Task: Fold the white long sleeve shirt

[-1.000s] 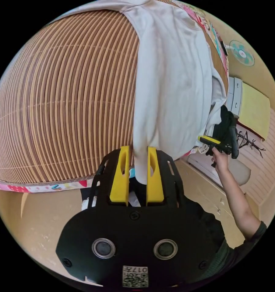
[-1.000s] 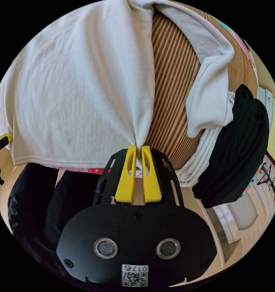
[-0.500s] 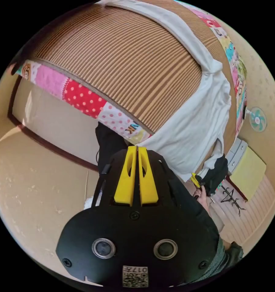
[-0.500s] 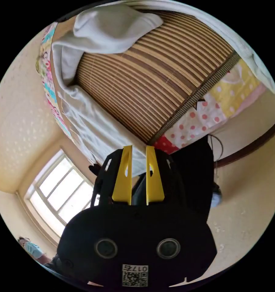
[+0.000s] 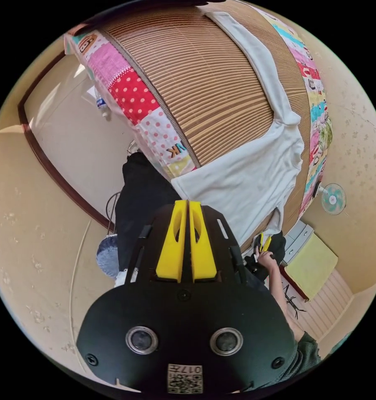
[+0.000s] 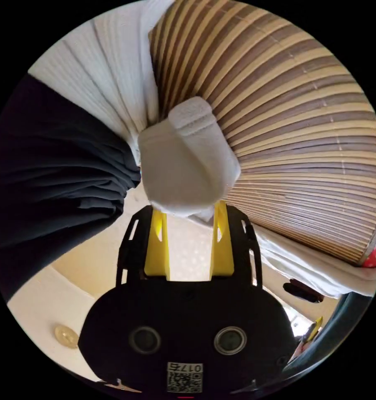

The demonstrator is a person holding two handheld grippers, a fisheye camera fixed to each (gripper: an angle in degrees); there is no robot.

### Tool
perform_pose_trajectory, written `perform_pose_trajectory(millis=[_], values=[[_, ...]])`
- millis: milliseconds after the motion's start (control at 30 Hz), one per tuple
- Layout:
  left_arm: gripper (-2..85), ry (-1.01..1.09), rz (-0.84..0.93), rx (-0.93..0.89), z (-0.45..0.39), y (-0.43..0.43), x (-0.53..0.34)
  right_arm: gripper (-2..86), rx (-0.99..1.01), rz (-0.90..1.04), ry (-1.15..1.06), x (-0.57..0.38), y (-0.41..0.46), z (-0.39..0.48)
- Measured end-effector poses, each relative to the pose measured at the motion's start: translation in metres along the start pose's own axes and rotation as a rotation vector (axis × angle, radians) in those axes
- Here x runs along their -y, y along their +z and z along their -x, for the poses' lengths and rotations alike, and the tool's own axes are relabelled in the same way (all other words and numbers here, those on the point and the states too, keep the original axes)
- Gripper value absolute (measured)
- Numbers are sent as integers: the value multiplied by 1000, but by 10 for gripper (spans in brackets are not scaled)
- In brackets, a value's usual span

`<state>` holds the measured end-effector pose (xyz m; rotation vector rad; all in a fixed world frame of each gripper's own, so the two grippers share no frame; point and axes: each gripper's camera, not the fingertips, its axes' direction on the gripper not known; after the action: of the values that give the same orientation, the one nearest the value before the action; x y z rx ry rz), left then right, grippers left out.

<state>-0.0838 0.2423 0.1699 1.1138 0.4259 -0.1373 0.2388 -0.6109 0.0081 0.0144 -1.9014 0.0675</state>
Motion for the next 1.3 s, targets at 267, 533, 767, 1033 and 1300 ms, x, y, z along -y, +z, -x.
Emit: perform_pose_trajectory(millis=[267, 533, 767, 1033, 1300], values=[[-9, 43, -2, 79, -7, -29, 17, 28, -245, -116, -409, -71, 38, 75], [26, 26, -89, -219, 9, -61, 60, 20, -852, 300, -1675, -309, 267, 125], [55, -29, -51, -403, 23, -41, 125, 12, -1599, 1178, -1439, -298, 393, -168], [104, -49, -81, -455, 28, -31, 217, 6, -1287, 952, -884, -246, 302, -226], [115, -204, -201, -538, 29, -3, 290, 5, -1190, 695, -644, -231, 206, -227]])
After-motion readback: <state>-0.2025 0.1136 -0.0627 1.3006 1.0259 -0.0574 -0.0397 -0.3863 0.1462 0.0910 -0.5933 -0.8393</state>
